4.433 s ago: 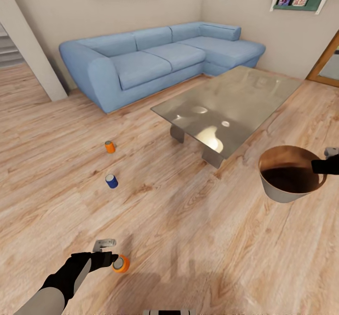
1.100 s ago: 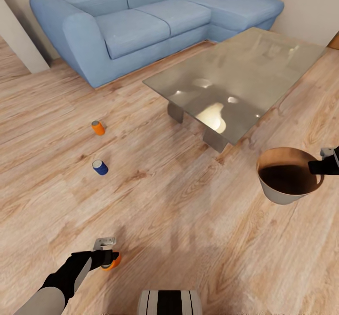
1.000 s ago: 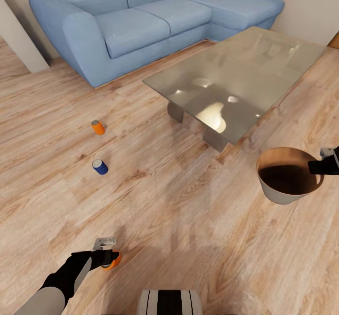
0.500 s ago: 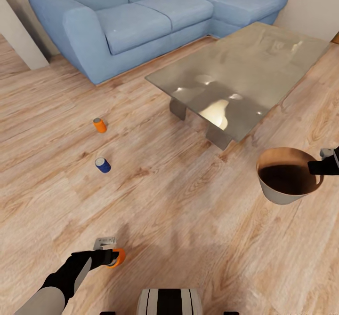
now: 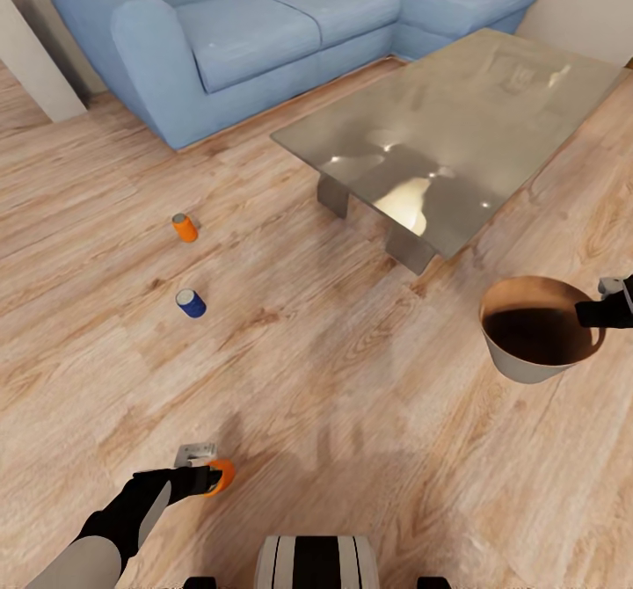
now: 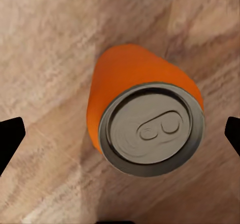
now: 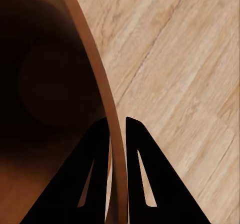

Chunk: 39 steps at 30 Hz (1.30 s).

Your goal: Put the three can of soda from the living room inside the tash can in the kitchen.

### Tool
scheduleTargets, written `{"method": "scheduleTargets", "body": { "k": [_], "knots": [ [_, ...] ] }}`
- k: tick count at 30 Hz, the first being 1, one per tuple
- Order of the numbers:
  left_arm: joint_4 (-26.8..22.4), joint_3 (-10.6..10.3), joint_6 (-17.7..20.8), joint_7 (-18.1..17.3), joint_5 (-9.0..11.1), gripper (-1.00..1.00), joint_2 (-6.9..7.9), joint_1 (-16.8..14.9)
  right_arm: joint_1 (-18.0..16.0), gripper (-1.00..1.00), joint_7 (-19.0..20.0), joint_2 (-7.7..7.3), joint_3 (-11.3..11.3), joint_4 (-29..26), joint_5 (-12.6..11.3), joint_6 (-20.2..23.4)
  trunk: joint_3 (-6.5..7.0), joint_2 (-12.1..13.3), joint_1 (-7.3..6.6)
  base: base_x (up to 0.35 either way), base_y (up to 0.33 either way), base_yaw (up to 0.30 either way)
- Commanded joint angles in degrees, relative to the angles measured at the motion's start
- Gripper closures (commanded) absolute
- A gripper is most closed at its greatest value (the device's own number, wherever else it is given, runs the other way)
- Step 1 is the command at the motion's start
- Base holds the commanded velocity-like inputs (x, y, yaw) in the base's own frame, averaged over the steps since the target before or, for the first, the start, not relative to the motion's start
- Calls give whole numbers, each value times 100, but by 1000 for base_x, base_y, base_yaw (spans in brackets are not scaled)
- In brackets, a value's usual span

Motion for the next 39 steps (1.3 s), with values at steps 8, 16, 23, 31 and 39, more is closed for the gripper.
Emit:
{"method": "scheduleTargets", "body": {
  "k": [8, 16, 23, 31, 39],
  "knots": [
    [1, 0, -2, -8, 4, -100, 0, 0, -2, 100, 13, -2, -3, -1, 10, 0, -69, 0, -1, 120, -77, 0],
    [0, 0, -2, -5, 4, -100, 0, 0, -2, 100, 13, 15, 1, -1, 10, 0, -138, 0, -1, 99, -60, 0],
    [0, 0, -1, -13, 7, -100, 0, 0, -2, 100, 13, 19, 2, -1, 10, 0, -252, -121, 65, 7, -4, 0],
    [-1, 0, 0, -22, 9, -100, 0, 0, -2, 100, 12, 11, 3, -1, 10, 0, -447, -401, 219, 0, 0, 0],
    [-1, 0, -1, -11, 9, -100, 0, 0, -2, 100, 16, 1, 218, -1, 9, 0, -510, -401, 219, -10, 0, 0]
  ]
}}
